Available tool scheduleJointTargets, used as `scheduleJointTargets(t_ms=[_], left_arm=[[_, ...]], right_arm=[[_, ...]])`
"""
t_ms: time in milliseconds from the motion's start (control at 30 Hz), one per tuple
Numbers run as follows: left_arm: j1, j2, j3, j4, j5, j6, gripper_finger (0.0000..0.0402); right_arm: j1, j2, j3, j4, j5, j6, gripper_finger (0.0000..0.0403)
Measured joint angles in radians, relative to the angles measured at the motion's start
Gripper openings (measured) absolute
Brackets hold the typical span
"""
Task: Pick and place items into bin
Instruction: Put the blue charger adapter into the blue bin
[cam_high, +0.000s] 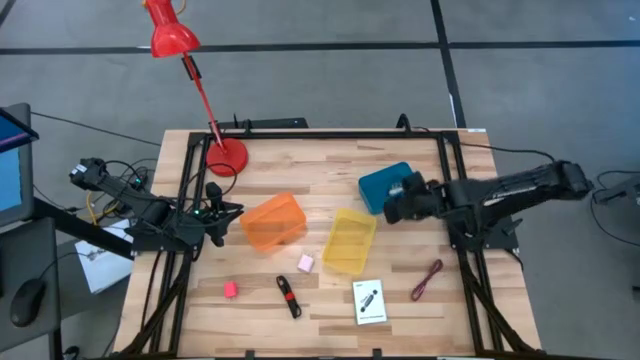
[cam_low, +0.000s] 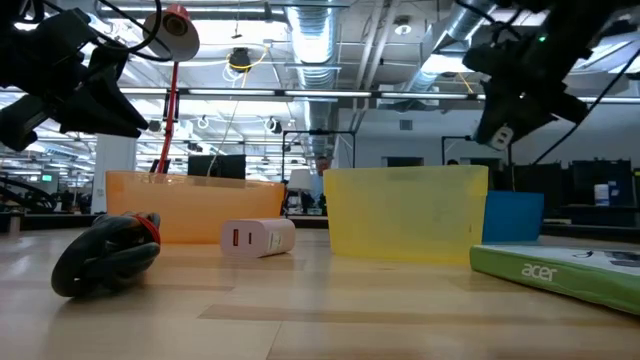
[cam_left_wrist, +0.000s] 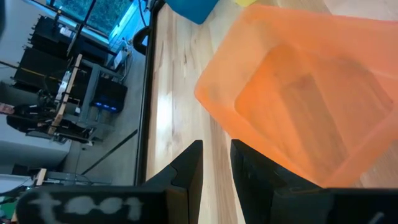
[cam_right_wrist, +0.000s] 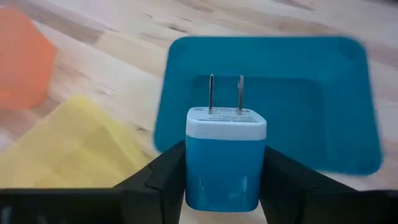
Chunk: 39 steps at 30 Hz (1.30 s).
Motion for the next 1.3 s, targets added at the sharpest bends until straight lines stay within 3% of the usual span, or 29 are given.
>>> scheduleJointTargets(t_ms=[267,433,600,700,833,1000,1167,1300], left_arm=[[0.000,0.000,0.000,0.035,0.070,0.005,0.0073],[0.000,0.005,0.000,0.223,0.155,0.034,0.0073],[0.000,0.016,0.000,0.624,0.155,0.179,0.0073],[0.000,0.024,0.000,0.889,0.115,0.136,0.0073],[0.000,0.024,0.000,1.114,0.055,0.060,0.0073],[0.000,0.024,0.000,1.211,0.026,0.073,0.0073],[0.000,0.024,0.000,1.177,0.013,0.118,0.0073],[0.000,0.024,0.000,1.162,0.012,0.168,0.0073]], right_arm=[[-0.325,0.022,0.000,0.039,-0.230,-0.285,0.0139],[-0.443,0.114,0.000,0.037,-0.322,-0.361,0.0161],[-0.480,0.198,0.000,0.044,-0.360,-0.373,0.0139],[-0.480,0.243,0.000,0.057,-0.388,-0.375,0.0138],[-0.485,0.314,0.000,0.079,-0.393,-0.380,0.0153],[-0.498,0.421,0.000,0.091,-0.396,-0.409,0.0167],[-0.510,0.488,0.008,0.144,-0.392,-0.412,0.0140],[-0.513,0.504,0.028,0.150,-0.389,-0.456,0.0153]])
